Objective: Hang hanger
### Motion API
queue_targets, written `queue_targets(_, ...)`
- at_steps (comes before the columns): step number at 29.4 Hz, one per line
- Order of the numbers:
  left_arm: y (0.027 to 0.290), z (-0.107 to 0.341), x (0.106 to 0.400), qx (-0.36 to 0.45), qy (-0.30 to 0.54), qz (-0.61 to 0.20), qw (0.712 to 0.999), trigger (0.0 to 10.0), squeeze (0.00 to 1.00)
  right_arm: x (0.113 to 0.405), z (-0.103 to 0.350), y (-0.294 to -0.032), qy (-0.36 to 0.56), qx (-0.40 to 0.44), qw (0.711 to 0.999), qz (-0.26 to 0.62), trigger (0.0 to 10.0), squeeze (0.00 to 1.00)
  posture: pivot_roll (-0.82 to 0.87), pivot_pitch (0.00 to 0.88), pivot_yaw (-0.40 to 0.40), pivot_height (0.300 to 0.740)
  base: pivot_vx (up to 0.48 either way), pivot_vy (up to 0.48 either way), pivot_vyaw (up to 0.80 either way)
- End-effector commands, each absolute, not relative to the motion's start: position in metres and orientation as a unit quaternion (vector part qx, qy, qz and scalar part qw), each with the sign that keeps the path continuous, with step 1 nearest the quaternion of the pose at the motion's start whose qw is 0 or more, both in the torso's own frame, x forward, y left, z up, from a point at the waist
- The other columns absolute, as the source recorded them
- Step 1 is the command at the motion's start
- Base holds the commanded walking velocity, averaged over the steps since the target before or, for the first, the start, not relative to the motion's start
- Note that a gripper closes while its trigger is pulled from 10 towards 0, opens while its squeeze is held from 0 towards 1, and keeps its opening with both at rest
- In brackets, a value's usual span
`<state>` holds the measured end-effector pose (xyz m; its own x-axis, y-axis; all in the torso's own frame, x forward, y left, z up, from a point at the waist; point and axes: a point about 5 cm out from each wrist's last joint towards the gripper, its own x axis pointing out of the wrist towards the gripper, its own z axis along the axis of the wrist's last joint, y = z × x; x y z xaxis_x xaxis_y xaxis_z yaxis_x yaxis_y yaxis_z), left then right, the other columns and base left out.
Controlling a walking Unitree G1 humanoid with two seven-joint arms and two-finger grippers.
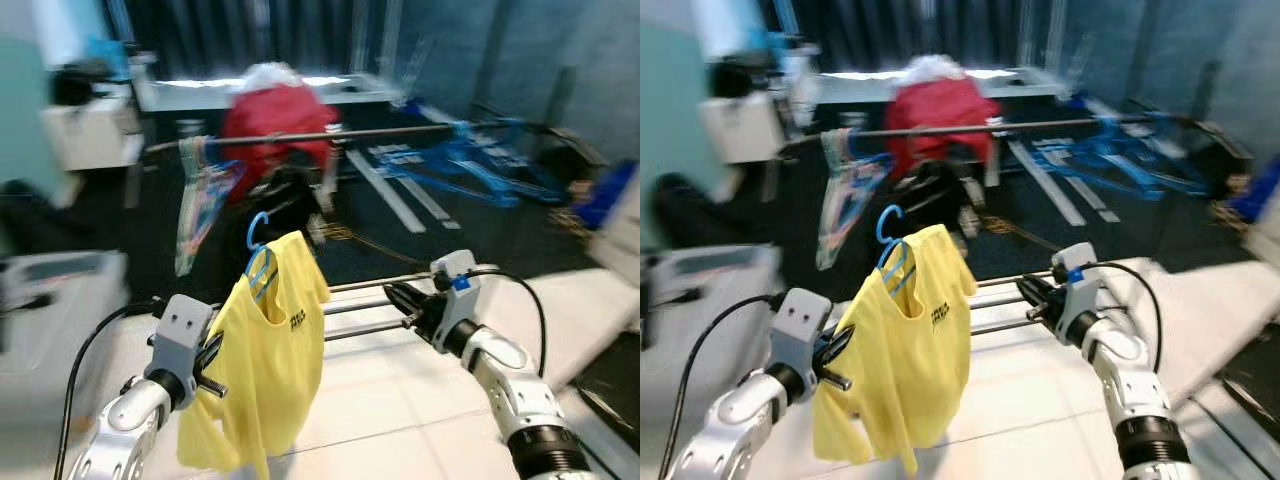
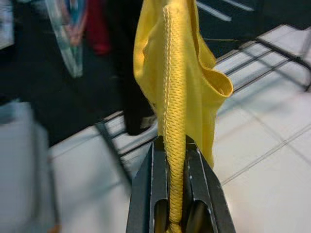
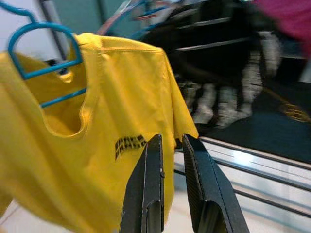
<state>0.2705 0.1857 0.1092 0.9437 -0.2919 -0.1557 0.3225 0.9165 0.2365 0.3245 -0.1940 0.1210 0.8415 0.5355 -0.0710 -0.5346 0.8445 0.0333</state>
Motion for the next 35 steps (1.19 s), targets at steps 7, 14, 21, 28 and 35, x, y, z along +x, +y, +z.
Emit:
queue_targets(7, 0.18, 0.152, 0.272, 0.13, -0.036, -0.248, 0.959, 10.0, 0.0, 0.326, 0.144, -0.203, -0.011, 0.043, 0.959, 0.28, 10.0, 0.0, 0.01, 0.0, -0.06, 0.74, 0.0, 0.0, 0.8)
queue_targets(14, 0.158, 0.182, 0.259, 0.096, -0.085, -0.368, 0.921, 10.0, 0.0, 0.325, 0.168, -0.194, -0.057, 0.098, 0.939, 0.326, 10.0, 0.0, 0.01, 0.0, -0.052, 0.74, 0.0, 0.0, 0.8)
queue_targets(21, 0.142, 0.199, 0.241, 0.074, -0.085, -0.465, 0.878, 10.0, 0.0, 0.323, 0.183, -0.175, -0.083, 0.119, 0.923, 0.357, 10.0, 0.0, 0.01, 0.0, -0.056, 0.74, 0.0, 0.0, 0.69)
queue_targets(28, 0.15, 0.201, 0.247, 0.116, -0.069, -0.451, 0.882, 10.0, 0.0, 0.325, 0.192, -0.174, -0.101, 0.116, 0.926, 0.344, 10.0, 1.0, 0.0, 0.0, -0.054, 0.74, 0.0, 0.0, 0.0)
queue_targets(35, 0.151, 0.205, 0.25, 0.126, -0.067, -0.444, 0.884, 10.0, 0.0, 0.315, 0.204, -0.155, -0.107, 0.116, 0.899, 0.408, 10.0, 1.0, 0.0, 0.0, -0.059, 0.74, 0.0, 0.0, 0.0)
